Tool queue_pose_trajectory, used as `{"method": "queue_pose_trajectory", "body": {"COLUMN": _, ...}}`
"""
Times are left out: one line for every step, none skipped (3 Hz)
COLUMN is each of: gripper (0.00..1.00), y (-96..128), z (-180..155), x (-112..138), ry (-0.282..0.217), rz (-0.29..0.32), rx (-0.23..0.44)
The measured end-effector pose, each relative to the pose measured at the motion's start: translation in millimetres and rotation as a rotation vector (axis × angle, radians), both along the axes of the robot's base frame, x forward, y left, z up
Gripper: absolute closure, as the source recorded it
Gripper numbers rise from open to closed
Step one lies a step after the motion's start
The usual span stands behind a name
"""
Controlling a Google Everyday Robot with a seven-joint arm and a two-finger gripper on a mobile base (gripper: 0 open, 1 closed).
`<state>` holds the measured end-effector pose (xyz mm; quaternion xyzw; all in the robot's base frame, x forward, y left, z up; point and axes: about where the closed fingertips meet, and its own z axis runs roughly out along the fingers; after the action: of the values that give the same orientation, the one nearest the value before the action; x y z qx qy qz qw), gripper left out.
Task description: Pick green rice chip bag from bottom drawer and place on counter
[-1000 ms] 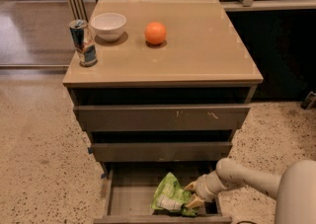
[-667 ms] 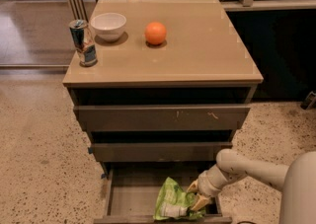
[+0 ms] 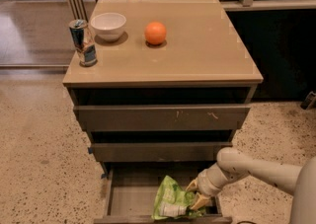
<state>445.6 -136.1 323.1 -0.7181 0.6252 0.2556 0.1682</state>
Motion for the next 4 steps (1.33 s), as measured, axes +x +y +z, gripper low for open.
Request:
{"method": "queue_pose_trajectory", "body": {"gripper": 1.00, "y": 8.6, "z": 60.8, "x": -6.3, "ry": -0.128, "rz": 0.027, "rx": 0.023}}
{"method": "queue_pose_trajectory", "body": {"gripper": 1.00, "y": 20.5, "z": 145.8, "x": -14.3, "ry": -0.229, "rz": 0.025, "rx": 0.034}}
{"method": "queue_pose_trajectory", "body": {"gripper": 1.00, "y": 17.4, "z": 179.5, "x": -3.8, "ry": -0.289, "rz": 0.033, "rx": 0.005}}
{"method": "queue_pose_trajectory", "body": {"gripper": 1.00, "y": 17.9, "z": 185.0, "x": -4.2, "ry": -0.289, "rz": 0.028, "rx": 0.010}}
